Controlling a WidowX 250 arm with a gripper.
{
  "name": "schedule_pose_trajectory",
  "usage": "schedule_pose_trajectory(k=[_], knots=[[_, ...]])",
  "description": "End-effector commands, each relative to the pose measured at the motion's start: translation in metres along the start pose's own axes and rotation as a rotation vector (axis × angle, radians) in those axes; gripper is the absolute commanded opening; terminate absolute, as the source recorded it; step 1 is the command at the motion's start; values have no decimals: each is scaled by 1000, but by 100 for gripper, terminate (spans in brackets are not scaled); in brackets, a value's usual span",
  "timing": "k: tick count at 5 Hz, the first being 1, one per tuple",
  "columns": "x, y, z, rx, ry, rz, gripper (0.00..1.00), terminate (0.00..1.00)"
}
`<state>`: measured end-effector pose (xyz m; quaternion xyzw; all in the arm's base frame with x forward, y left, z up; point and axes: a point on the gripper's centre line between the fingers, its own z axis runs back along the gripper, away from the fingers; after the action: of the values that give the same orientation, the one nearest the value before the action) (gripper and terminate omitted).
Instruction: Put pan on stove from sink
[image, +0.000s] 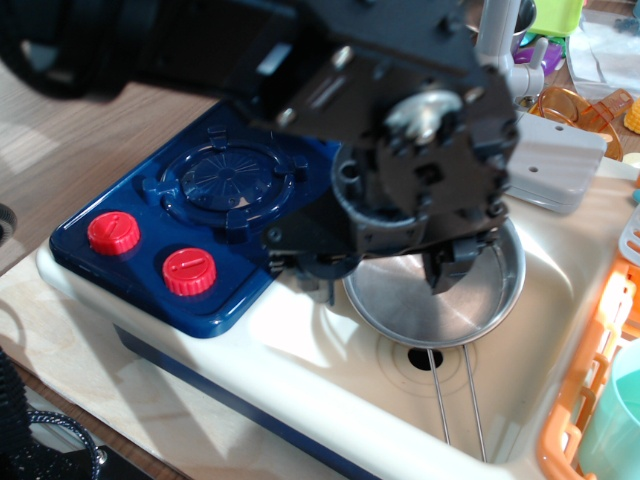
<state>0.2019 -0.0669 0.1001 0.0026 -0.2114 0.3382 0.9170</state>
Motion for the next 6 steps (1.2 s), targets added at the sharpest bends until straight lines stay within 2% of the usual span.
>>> schedule_pose_trajectory(k=[1, 3, 4, 5, 6], knots=[[-3, 1, -10, -54, 1, 55, 100, 0], [-3, -2, -33, -85, 7, 76, 100, 0], [0, -7, -36, -62, 17, 82, 0, 0], [1, -10, -32, -42, 31, 90, 0, 0], [0, -14, -23, -11, 19, 86, 0, 0]])
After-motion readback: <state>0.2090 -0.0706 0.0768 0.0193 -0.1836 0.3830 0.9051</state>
